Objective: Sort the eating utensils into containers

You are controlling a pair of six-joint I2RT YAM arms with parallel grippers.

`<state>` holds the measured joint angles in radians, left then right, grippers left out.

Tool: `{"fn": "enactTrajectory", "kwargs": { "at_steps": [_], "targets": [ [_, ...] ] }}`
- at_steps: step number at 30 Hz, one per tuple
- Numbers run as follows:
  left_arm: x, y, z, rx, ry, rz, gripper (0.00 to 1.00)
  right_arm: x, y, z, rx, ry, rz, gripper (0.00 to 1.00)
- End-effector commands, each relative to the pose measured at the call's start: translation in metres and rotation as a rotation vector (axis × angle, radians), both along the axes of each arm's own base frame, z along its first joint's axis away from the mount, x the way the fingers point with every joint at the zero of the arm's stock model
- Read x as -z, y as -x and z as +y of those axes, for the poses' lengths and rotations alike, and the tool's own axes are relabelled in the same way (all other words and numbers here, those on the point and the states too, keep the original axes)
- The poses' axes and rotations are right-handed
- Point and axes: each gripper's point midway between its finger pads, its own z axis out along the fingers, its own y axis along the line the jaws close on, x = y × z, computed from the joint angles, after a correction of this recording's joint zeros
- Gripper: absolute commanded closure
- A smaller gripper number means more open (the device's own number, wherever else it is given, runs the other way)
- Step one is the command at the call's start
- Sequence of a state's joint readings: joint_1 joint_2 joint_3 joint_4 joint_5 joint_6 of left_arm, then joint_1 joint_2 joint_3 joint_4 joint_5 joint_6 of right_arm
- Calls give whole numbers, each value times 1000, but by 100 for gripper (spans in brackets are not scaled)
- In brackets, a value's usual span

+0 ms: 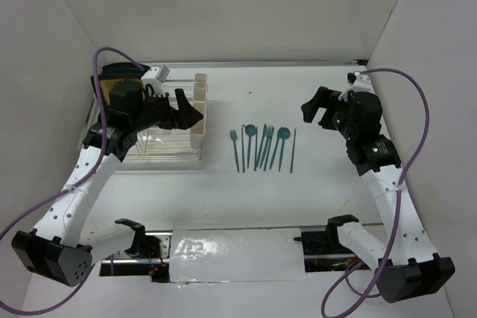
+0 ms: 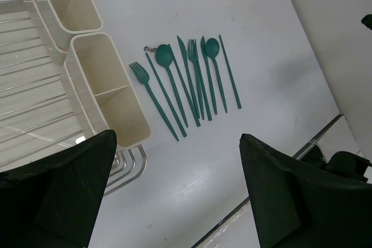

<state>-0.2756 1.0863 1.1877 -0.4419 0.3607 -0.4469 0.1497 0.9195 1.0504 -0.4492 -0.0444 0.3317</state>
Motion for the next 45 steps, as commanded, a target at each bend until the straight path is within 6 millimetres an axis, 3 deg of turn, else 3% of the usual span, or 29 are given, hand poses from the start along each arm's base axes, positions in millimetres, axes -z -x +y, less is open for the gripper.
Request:
{"fn": "enactTrajectory", "kwargs": {
  "at_steps": [1,5,7,8,10,13,15,19,23,24,25,29,32,37,38,40,41,45],
  "targets": [
    [-15,-14,5,-29,-23,-69,0,20,2,-7,33,19,69,0],
    [1,-22,0,23,-60,-87,0,54,3,-6,74,-26,200,0],
    [12,-26,-4,49,-74,-57,0,61,2,-4,90,-55,228,1],
    [16,-24,-12,93,-73,-16,7,86,5,-13,156,-53,297,4],
    [7,-32,-9,71,-92,-20,9,95,7,-14,175,-62,319,5],
    [9,-37,-31,98,-179,-46,6,125,12,-13,173,-41,391,9],
    [24,-40,-47,114,-256,-35,6,135,10,-14,176,-33,425,11],
    [29,-36,-67,49,-274,56,6,146,6,-10,152,-14,455,16],
    [40,-23,-77,14,-206,146,7,148,-6,6,51,16,435,33],
    [31,-19,-80,8,-172,133,7,151,-9,13,26,20,452,37],
    [36,-15,-78,6,-174,146,7,151,-13,19,4,17,451,37],
    [15,-11,-65,-19,-166,53,7,166,-21,54,-45,52,498,42],
    [5,-8,-52,-56,-194,10,5,185,-25,68,-14,61,554,45],
    [-12,-4,-31,-77,-243,-100,2,197,-33,88,23,18,586,50],
    [-5,-4,-30,-70,-263,-93,1,200,-32,90,27,21,593,51],
    [-14,-7,-23,-104,-267,-144,1,200,-36,103,14,6,581,53],
    [-6,-6,-22,-94,-289,-137,0,198,-41,108,13,8,575,53],
    [-6,-11,-9,-172,-298,-141,0,211,-54,128,10,46,598,55]
  ]
}}
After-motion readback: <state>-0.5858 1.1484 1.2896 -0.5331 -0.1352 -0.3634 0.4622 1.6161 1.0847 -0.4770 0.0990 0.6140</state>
